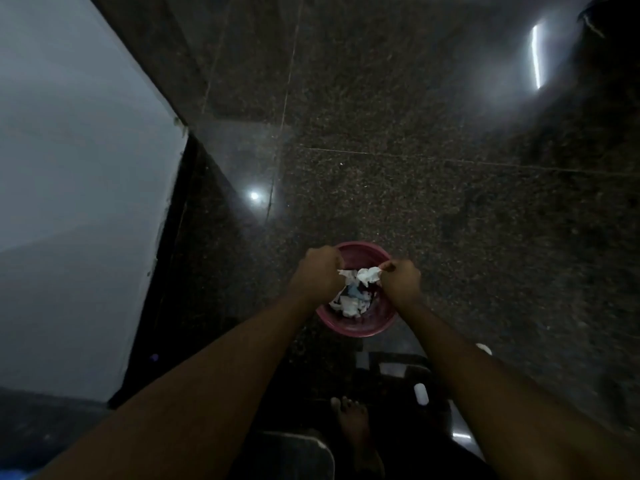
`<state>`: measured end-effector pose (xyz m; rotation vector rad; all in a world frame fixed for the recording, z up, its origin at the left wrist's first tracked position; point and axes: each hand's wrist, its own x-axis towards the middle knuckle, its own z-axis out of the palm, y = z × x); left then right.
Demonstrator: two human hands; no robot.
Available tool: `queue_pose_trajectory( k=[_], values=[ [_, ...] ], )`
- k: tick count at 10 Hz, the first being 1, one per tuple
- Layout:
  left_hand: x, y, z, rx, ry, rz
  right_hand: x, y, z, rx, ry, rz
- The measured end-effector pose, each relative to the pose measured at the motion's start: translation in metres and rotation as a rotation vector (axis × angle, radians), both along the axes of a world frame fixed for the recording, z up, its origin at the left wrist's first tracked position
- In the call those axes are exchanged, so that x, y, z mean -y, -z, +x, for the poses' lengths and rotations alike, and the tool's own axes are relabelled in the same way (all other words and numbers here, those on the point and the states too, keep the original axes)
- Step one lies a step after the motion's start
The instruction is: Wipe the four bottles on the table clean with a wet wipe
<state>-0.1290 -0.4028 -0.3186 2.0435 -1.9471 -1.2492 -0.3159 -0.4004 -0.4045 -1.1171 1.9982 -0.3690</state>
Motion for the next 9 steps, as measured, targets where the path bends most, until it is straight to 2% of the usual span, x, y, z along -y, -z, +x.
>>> queue_pose_trajectory(
  k=[2,4,7,9],
  values=[
    [0.005,0.006,0.012,0.014,-0.009,0.010,-0.010,0.018,-0.006,-0.119,-0.010,0.088],
    [-0.004,-0.022,0.021,0.016,0.003,-0.056,-0.021,-0.012,-0.008,-0.052,0.018,0.039],
    [-0.033,-0.112,0.021,0.123,0.090,-0.225,-0.031,-0.123,0.019,0.094,-0.108,-0.256],
    [-0.072,-0.197,0.034,0.166,0.034,-0.418,-0.045,-0.229,0.044,0.186,-0.223,-0.408]
  ],
)
